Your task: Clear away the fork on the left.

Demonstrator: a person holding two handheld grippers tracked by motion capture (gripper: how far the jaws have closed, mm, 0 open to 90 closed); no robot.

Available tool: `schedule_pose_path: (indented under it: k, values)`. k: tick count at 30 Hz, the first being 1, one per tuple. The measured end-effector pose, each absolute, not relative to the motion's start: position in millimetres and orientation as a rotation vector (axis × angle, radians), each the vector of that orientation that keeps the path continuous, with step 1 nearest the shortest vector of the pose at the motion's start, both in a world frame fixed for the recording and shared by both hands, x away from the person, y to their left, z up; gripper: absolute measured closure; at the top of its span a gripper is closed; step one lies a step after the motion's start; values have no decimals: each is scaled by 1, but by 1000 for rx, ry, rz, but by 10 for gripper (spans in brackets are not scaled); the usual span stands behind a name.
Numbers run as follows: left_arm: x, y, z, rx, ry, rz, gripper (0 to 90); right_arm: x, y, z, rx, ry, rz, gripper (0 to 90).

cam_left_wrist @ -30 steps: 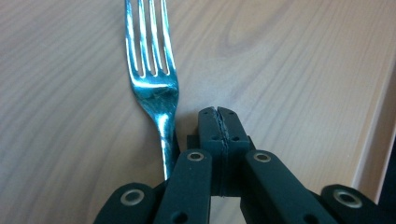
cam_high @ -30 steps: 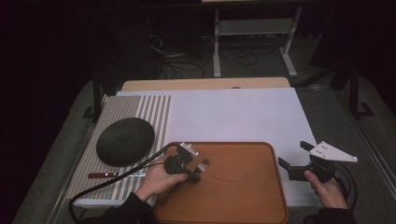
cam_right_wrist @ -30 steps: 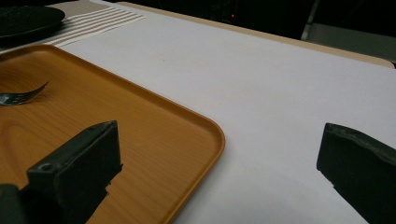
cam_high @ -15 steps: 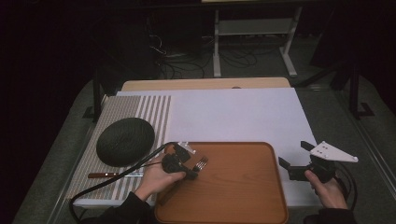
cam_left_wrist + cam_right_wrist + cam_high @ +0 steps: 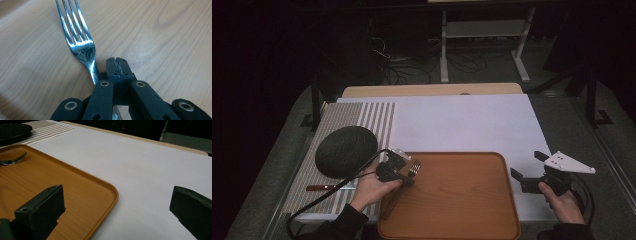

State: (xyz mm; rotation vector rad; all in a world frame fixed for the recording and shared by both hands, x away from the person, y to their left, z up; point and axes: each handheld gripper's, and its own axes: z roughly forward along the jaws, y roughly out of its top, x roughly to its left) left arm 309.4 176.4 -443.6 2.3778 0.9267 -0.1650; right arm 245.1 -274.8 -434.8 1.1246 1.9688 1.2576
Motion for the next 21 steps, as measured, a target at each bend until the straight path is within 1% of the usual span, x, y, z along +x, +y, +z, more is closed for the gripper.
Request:
schedule_pose_path:
  k: [6,10,14,21]
  values:
    - [312,191,-447,2283,980,-229,900,245,-275,-434,1127,1964,1260,0]
    - [310,193,-442,2325,984,-161,900,245,-275,-434,1125,1961,1262,0]
    - [310,201,-444,2296,1010,-168,900,245,-276,-434,1124,1961,1262,0]
    - [311,211,-445,2303,1045,-138,900,245,-276,-434,1123,1960,1261,0]
